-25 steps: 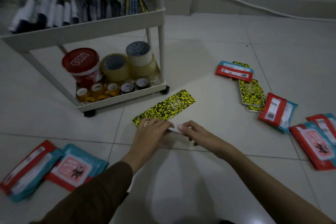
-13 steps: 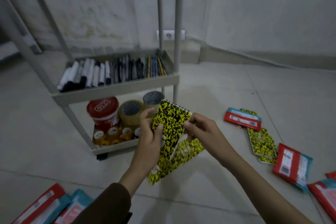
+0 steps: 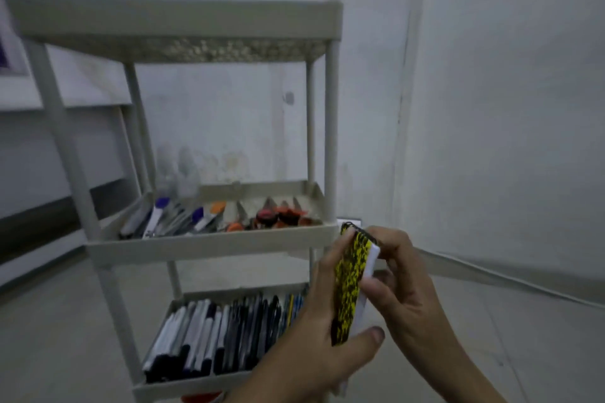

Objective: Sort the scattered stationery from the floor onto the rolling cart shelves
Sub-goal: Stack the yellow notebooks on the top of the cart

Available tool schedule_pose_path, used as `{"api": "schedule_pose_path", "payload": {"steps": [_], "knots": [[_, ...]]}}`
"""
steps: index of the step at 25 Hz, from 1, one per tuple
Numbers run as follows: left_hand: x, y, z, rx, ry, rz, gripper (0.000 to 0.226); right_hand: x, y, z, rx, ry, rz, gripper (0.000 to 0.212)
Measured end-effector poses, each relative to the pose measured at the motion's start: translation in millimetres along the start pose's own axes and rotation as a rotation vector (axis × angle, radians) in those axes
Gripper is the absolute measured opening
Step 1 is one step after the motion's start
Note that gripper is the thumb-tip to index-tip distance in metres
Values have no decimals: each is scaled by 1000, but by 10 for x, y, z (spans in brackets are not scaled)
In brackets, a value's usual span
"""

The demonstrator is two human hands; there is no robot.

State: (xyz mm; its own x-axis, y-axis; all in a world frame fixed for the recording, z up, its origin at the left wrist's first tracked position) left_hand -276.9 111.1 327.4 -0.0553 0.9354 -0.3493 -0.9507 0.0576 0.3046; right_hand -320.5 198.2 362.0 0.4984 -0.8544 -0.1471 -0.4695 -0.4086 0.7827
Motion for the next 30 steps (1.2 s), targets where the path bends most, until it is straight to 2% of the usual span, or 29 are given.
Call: {"api": "schedule_pose_path", "payload": {"steps": [2, 3, 5, 6, 8, 11, 12, 14, 15, 17, 19, 21, 24, 27, 30], "knots": [[-154, 93, 325, 6, -13, 30, 75, -43, 247, -183, -87, -42, -40, 34], [-256, 114, 457, -8, -51, 101, 69, -58, 358, -259, -130, -70, -61, 29], [-440, 130, 668, -116, -117, 268, 45, -80, 565, -348, -169, -92, -94, 22], [-475, 93, 756, -124, -176, 321, 37, -72, 648, -382, -170, -73, -110, 25], [-602, 51, 962, -168, -216, 454, 36, -37, 801, -441, -123, 50, -140, 29], [-780, -28, 1180, -169, -375, 489, 39, 20, 1000, -607, -93, 218, -161, 34], [-832, -68, 1261, -160, -347, 495, 40, 55, 1086, -700, -113, 250, -174, 34], [-1082, -13, 1572, -42, -139, 581, 45, 153, 1281, -893, -163, 262, -185, 35], [-1214, 33, 1816, 31, -135, 639, 42, 205, 1406, -990, -185, 263, -169, 35], [-1515, 46, 2168, 220, -84, 637, 33, 265, 1759, -1172, -196, 276, -111, 36], [-1896, 167, 2385, 271, -72, 717, 37, 276, 2176, -1344, -197, 229, -51, 37], [-2259, 335, 2512, 190, -65, 793, 47, 244, 2617, -1436, -176, 147, -10, 37], [-2619, 673, 2661, 27, -11, 735, 43, 192, 3195, -1366, -41, 82, 4, 44], [-2768, 1025, 2679, -178, -25, 664, 42, 142, 3503, -1121, 231, 72, 2, 45], [-2747, 1222, 2581, -412, -38, 616, 43, 95, 3560, -899, 515, -30, -83, 43]]}}
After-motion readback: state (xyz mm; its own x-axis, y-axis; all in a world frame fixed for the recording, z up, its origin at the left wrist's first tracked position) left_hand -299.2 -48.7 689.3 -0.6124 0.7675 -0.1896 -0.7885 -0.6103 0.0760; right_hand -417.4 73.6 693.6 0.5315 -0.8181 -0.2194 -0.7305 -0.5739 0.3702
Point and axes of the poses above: each hand's wrist, its own y-axis towards the middle knuckle, its own x-axis out of the palm, z = x × y, the point moved 7 cm from there along y, towards the middle knuckle, and after that the axes turned 9 degrees about -x, right-handed, at the moved point
